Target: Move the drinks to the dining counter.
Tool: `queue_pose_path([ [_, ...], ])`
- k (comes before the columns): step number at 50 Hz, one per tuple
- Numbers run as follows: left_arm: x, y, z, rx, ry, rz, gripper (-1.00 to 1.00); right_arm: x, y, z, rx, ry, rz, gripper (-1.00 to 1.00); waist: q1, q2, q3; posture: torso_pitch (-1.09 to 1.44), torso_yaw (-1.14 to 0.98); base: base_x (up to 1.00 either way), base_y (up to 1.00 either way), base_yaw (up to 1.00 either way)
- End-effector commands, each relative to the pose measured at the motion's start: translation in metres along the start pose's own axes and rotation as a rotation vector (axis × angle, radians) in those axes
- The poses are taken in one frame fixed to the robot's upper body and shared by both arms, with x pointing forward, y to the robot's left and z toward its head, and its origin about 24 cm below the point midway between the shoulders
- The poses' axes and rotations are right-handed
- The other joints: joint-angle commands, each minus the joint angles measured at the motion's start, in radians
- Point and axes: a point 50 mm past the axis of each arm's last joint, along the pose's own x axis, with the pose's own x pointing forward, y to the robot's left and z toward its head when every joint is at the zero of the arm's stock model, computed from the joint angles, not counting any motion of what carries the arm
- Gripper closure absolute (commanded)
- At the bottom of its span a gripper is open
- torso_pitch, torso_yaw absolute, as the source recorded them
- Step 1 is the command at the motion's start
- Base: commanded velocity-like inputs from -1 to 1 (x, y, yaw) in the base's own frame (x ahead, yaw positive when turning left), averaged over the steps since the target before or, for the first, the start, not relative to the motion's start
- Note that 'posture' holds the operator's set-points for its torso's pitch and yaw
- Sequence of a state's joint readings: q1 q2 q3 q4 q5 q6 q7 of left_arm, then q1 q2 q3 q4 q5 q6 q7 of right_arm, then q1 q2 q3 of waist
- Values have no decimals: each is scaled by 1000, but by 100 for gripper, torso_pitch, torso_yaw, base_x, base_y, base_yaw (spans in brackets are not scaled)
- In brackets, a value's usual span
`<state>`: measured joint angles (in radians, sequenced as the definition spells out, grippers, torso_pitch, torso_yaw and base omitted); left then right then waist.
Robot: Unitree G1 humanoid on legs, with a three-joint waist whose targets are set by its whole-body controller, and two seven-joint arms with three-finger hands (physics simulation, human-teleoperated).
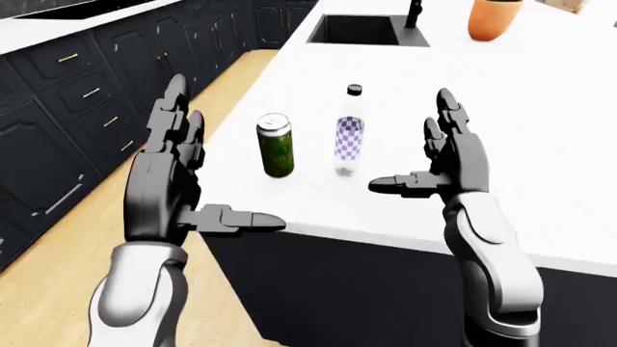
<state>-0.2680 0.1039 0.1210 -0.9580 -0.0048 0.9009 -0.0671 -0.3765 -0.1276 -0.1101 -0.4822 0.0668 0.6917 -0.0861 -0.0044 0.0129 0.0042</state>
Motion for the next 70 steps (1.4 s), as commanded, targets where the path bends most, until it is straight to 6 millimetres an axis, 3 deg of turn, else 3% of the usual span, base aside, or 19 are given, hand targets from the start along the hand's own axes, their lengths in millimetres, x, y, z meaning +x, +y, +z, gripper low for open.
queue_pose_path([
  [1, -3, 1, 14, 6, -77, 6, -100, -4, 2, 17, 9, -97, 16, -100, 2, -4, -22, 0, 0, -55, 2, 0],
  [7, -7, 1, 12, -2, -79, 2, -100, -13, 2, 22, 26, -120, 11, -100, 2, -33, -18, 0, 0, -57, 5, 0],
  [11, -8, 0, 11, -4, -78, 0, -100, -16, 1, 23, 91, -133, 17, -100, 15, -15, -5, 0, 0, -36, 12, 10],
  [13, -9, -1, 12, -6, -80, -2, -100, -17, 2, 24, 95, -137, 21, -100, 27, 46, 38, 0, 0, 0, 0, 59],
  [14, -9, -1, 12, -6, -80, -4, -100, -17, 3, 24, 99, -139, 28, -100, 53, 89, 27, 0, 0, 0, 0, 100],
  [15, -10, -1, 12, -6, -80, -3, -100, -17, 3, 23, 101, -137, 29, -100, 67, 96, 46, 0, 0, 0, 0, 100],
  [19, -12, 1, 12, -7, -80, 0, -100, -18, 7, 23, 106, -139, 45, -100, 57, 36, 11, 0, 0, 0, 0, 100],
  [27, -12, 4, 14, -8, -79, 8, -100, -23, 12, 17, 111, -145, 75, -100, 47, -85, 42, 0, 0, 0, 0, 100],
  [29, -13, 2, 12, -9, -77, 3, -100, -24, 13, 19, 115, -152, 77, -100, 37, -168, 6, 0, 0, 0, 0, 100],
  [30, -13, 1, 12, -9, -74, 1, -100, -24, 13, 18, 116, -151, 77, -100, 23, -93, 49, 0, 0, 0, 0, 100],
  [34, -13, -2, 11, -6, -73, -6, -100, -24, 16, 14, 112, -147, 87, -100, 38, -77, 26, 0, 0, 0, 0, 100],
  [42, -14, 0, 11, -4, -68, 2, -100, -25, 20, 10, 74, -148, 104, -100, 24, 67, 1, 0, 0, 0, 0, 100],
  [53, -14, -5, 10, -3, -69, -13, -100, -24, 22, 6, 77, -134, 121, -100, 35, -61, 47, 0, 0, 9, 0, 100],
  [56, -14, -5, 10, -4, -69, -14, -100, -24, 23, 5, 74, -133, 123, -100, 27, -146, 17, 0, 0, 10, 0, 100],
  [57, -14, -5, 10, -5, -68, -15, -100, -24, 23, 5, 74, -132, 124, -100, 21, -96, 43, 0, 0, 11, 0, 100],
  [60, -15, -5, 7, -7, -63, -17, -100, -25, 24, 4, 72, -131, 126, -100, 35, -98, 23, 0, 0, 10, 0, 100],
  [66, -16, -5, 7, -7, -61, -16, -100, -26, 24, 2, 77, -128, 129, -100, 18, -16, 28, 0, 0, 10, 0, 100],
  [69, -16, -6, 6, -7, -61, -18, -100, -26, 24, 2, 78, -127, 127, -100, 24, 72, -3, 0, 0, 10, 0, 100],
  [70, -17, -6, 6, -6, -61, -19, -100, -26, 25, 1, 77, -126, 128, -100, 35, 41, 19, 0, 0, 11, 0, 100],
])
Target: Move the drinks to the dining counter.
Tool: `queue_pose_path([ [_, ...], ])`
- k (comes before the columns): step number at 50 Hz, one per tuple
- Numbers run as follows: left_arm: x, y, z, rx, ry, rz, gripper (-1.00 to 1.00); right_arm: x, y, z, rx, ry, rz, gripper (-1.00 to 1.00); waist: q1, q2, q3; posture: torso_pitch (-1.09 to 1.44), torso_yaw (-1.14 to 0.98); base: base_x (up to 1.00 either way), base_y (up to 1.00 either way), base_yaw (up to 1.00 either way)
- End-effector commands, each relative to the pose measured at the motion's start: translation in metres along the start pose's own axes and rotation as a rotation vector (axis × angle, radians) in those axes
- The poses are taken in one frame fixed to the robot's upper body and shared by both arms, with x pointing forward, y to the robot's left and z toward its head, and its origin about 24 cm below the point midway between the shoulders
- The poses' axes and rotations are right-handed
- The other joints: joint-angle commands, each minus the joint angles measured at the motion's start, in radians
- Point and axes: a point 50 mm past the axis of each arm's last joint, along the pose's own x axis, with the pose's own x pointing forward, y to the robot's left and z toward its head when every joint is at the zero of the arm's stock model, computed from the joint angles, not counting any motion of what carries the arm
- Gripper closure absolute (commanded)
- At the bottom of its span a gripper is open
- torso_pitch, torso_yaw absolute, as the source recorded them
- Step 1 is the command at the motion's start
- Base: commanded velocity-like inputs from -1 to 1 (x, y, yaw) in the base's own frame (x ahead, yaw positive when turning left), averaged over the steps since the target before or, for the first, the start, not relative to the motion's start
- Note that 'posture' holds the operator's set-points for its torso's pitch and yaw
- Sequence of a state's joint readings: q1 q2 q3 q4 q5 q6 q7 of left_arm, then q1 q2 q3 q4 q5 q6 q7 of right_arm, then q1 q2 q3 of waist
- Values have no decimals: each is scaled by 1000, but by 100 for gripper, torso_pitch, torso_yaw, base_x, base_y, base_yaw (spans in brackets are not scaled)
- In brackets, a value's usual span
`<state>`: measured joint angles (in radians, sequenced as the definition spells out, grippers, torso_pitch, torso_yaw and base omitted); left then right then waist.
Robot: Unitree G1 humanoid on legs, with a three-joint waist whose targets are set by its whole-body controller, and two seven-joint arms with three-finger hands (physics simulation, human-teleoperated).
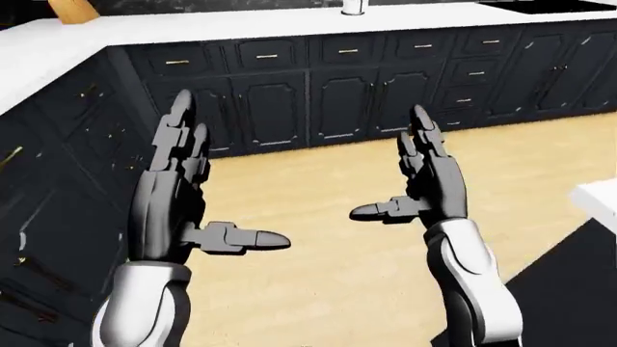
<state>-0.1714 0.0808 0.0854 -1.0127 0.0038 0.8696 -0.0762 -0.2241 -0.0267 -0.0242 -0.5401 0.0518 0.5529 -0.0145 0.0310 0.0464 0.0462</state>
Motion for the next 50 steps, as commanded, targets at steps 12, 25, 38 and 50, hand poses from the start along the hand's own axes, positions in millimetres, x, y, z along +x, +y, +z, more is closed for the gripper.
queue_pose_path([
  [12, -4, -1, 8, 3, -68, -2, -100, -1, 3, 10, 3, -81, 13, -100, 3, -109, -6, 0, 0, 10, 0, 100],
  [25, -4, -1, 9, 5, -73, -4, -100, 0, 3, 11, -1, -81, 13, -100, -20, -40, -17, 0, 0, 10, 0, 100],
  [38, -4, -3, 10, 7, -78, -10, -100, -1, 3, 13, -7, -83, 16, -100, 10, -76, -5, 0, 0, 10, 0, 100],
  [50, -6, -2, 9, 7, -79, -8, -100, -2, 4, 8, -5, -78, 18, -100, -13, -87, -15, 0, 0, 10, 0, 100],
])
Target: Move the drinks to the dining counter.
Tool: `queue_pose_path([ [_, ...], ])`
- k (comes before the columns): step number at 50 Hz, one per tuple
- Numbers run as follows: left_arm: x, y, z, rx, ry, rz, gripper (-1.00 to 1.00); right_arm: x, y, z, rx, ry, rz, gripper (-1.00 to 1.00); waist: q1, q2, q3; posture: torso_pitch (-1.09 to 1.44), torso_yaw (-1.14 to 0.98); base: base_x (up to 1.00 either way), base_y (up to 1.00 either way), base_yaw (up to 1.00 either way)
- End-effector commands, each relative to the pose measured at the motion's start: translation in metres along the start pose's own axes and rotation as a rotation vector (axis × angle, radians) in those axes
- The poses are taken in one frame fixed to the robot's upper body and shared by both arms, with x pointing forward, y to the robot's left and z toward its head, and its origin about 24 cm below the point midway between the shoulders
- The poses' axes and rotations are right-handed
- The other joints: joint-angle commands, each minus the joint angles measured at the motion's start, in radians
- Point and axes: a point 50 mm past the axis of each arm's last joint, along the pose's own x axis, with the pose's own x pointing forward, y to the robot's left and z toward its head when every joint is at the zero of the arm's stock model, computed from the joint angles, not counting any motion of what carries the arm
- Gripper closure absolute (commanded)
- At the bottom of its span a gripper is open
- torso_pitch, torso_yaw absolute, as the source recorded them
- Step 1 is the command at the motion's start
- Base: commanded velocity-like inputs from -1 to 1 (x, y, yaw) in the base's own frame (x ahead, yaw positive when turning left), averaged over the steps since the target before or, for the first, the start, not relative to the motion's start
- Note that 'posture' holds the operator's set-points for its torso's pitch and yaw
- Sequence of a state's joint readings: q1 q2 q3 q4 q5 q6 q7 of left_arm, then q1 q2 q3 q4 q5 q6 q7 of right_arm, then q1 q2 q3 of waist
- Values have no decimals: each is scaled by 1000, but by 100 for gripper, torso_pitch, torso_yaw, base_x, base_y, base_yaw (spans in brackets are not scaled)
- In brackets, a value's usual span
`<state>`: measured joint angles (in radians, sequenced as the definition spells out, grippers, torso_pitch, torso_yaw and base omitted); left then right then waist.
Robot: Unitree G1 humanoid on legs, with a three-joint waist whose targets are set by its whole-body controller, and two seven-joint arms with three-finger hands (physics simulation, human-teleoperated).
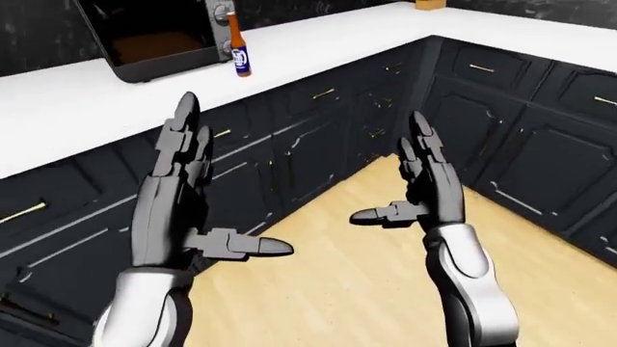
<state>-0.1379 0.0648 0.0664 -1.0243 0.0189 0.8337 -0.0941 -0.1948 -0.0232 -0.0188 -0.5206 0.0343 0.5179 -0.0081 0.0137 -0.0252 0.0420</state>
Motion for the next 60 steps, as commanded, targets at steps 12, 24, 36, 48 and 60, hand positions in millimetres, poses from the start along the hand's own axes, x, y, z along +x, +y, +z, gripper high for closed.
queue_pose_path([
  [12, -1, 1, 10, 14, -71, 7, -100, 0, 4, 16, 16, -90, 25, -100, 42, 44, -28, 0, 0, 10, 0, 100],
  [24, 2, -3, 13, 17, -75, -7, -100, 0, 0, 22, 10, -96, -8, -100, 9, -70, -5, 0, 0, 18, 0, 98],
  [36, 1, -4, 12, 11, -72, -10, -100, 0, -1, 29, -19, -100, -20, -100, 0, 57, 22, 0, 0, 41, -8, 0],
  [48, 1, -5, 12, 18, -75, -12, -100, -1, -1, 33, -19, -111, -13, -100, 36, -34, 16, 0, 0, 90, -17, 0],
  [60, 3, -7, 14, 22, -82, -18, -100, -4, -2, 43, -25, -129, -18, -100, -3, 61, 30, 0, 0, 78, -17, 0],
])
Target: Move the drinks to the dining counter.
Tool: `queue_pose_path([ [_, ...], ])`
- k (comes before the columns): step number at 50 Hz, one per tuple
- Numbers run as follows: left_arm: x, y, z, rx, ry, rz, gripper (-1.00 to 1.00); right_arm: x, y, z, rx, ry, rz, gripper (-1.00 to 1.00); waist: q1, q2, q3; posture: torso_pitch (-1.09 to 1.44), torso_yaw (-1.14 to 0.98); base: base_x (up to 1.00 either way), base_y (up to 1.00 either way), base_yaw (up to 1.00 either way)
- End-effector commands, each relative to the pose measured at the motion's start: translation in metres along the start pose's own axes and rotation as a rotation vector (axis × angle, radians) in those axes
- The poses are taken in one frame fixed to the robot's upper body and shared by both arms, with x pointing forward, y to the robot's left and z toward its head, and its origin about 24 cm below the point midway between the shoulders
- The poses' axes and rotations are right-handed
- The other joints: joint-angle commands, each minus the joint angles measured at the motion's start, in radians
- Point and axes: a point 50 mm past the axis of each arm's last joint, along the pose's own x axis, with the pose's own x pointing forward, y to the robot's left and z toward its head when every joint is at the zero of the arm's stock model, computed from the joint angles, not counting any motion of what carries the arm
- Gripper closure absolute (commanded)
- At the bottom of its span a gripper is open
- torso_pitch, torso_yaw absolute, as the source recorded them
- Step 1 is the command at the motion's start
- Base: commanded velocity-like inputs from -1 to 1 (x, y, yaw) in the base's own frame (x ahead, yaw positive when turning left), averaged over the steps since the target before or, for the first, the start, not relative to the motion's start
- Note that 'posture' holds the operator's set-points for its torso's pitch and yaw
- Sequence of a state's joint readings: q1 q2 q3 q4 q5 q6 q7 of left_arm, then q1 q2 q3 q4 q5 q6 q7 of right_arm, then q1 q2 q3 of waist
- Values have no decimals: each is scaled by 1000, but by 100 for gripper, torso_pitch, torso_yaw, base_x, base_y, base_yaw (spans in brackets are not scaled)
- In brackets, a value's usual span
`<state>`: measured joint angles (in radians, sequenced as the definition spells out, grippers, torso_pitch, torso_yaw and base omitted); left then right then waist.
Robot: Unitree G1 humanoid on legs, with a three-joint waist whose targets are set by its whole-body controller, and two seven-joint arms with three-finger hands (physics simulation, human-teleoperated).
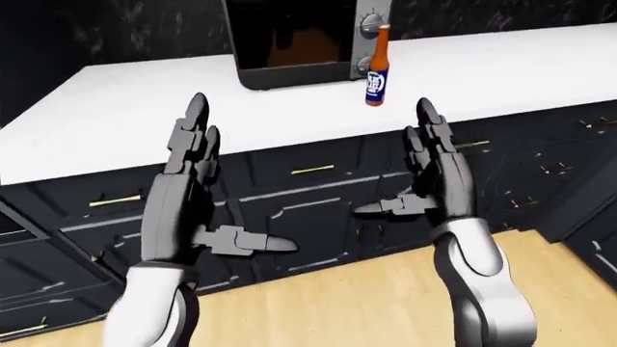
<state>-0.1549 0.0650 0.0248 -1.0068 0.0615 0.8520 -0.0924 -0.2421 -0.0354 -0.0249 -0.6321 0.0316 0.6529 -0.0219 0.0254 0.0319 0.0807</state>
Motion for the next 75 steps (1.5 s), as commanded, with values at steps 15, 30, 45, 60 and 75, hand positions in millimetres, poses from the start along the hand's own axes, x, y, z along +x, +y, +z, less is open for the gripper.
queue_pose_path([
  [15, -2, -2, 16, 4, -108, -9, -100, -4, -2, 26, -7, -123, -13, -100, -33, -78, -54, 0, 0, 42, -9, 0],
  [30, -4, 0, 16, 3, -117, -3, -100, -11, -9, 35, 2, -160, -57, -100, -26, 49, -102, 0, 0, -5, 0, 0],
  [45, -3, 2, 18, 6, -126, 1, -100, -16, -9, 44, -13, -186, -61, -100, -61, -48, -44, 0, 0, -77, 0, 0],
  [60, -5, 1, 17, 5, -121, -1, -100, -10, -12, 46, -18, -176, -77, -100, -30, -34, -80, 0, 0, 0, 0, 0],
  [75, -6, 1, 15, 4, -118, -1, -100, -10, -12, 45, -6, -172, -86, -100, 8, -71, -75, 0, 0, 51, 0, 0],
])
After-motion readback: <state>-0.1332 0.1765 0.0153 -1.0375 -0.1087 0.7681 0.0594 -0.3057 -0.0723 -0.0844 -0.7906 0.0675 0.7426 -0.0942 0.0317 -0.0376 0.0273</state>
